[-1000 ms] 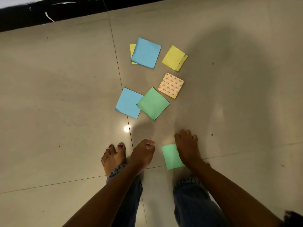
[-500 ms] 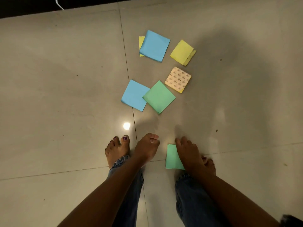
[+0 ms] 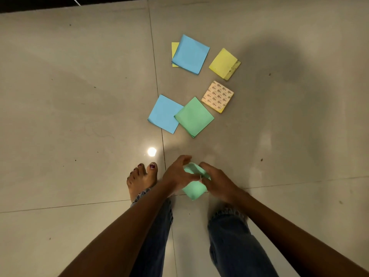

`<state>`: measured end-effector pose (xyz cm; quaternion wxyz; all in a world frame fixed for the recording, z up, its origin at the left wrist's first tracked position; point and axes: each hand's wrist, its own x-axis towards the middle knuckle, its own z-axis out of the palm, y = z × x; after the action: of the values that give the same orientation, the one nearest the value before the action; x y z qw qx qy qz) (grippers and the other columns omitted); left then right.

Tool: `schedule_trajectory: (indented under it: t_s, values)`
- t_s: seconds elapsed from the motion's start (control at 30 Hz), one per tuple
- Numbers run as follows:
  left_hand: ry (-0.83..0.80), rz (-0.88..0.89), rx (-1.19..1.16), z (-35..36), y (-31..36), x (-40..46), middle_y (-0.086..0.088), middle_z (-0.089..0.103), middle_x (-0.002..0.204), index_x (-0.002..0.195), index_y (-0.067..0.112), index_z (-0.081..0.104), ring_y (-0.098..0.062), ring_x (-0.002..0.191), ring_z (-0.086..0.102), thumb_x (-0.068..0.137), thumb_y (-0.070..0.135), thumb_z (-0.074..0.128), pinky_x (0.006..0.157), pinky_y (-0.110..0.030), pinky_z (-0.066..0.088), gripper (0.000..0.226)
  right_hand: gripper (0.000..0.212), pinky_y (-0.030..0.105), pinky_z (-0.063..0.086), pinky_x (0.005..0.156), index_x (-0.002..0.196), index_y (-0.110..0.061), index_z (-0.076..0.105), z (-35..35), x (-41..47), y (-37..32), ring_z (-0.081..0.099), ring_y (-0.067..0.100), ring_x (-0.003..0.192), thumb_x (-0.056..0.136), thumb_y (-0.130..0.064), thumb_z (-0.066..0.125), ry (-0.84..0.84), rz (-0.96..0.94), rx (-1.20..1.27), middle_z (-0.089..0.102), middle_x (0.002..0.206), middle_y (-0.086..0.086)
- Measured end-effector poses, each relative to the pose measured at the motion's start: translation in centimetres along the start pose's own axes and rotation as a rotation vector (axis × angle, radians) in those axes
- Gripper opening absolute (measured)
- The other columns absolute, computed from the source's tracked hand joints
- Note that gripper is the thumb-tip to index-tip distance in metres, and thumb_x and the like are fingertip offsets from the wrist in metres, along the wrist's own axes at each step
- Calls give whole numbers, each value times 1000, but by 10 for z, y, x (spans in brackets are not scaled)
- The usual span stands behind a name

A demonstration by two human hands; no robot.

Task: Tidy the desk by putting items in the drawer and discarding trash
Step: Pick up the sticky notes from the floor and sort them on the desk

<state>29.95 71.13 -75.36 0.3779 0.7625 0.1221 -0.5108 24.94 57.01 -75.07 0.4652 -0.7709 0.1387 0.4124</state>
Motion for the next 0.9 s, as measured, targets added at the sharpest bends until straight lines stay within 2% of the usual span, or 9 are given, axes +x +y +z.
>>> schedule_trajectory:
  t_s: [0.07,0.17,0.3,0.5,0.57,0.63,0.7,0.8,0.9]
  values:
    - [23,18,-33,-6,2,2,-7,64,117,120,13,58,-15,93,58,76,20,77,68,-17,45,48,18,32,46,71,105,-17,53,-8,7,-11,59,21,86,91,-6,49,13,-29,35,60,92,3]
    - [179,21,-231,-19,11,7,-13,68,102,109,1,65,-17,80,62,80,13,73,58,-14,48,32,23,28,42,73,101,-10,55,-20,26,-26,55,19,87,82,2,52,291,-63,29,59,94,2]
    - [468,55,-497,-48,27,21,-8,66,92,97,9,65,-23,83,64,85,11,68,73,-32,53,13,27,40,45,81,101,-7,58,-37,65,-52,55,28,95,79,4,49,634,-109,-89,59,99,11]
    - [795,-45,-693,-74,34,40,-4,62,96,108,6,62,-20,85,57,89,12,59,75,-29,47,21,50,42,42,88,125,-9,44,-39,118,-62,48,32,114,84,-31,60,491,-191,-929,51,124,12]
    - [830,-70,-728,-77,32,45,-3,61,96,110,5,61,-20,86,57,90,12,56,74,-27,44,22,55,41,45,90,132,-9,38,-36,128,-55,45,33,123,86,-31,58,411,-138,-1103,44,136,14]
    - [832,-87,-735,-79,31,47,-3,60,97,112,5,60,-20,87,56,91,12,56,74,-27,44,23,55,37,50,85,133,-10,41,-31,131,-51,46,34,126,84,-27,59,391,-67,-1163,45,139,15]
    - [822,-102,-726,-79,33,47,-3,59,99,114,5,60,-19,87,55,91,12,55,70,-25,42,24,48,30,54,69,123,-15,55,-28,131,-54,58,29,114,75,-18,59,374,-41,-1243,58,126,12]
    - [796,-141,-715,-74,37,47,-2,59,101,117,7,59,-17,87,53,92,13,55,70,-22,39,26,49,25,51,52,112,-14,64,-38,129,-62,66,23,95,65,-9,54,419,-175,-1285,68,105,8]
    - [764,-153,-740,-71,45,48,-1,57,102,120,8,57,-17,89,52,93,15,54,70,-22,39,28,48,32,51,66,125,-10,51,-56,124,-68,59,25,98,78,2,54,484,-215,-951,62,106,9]
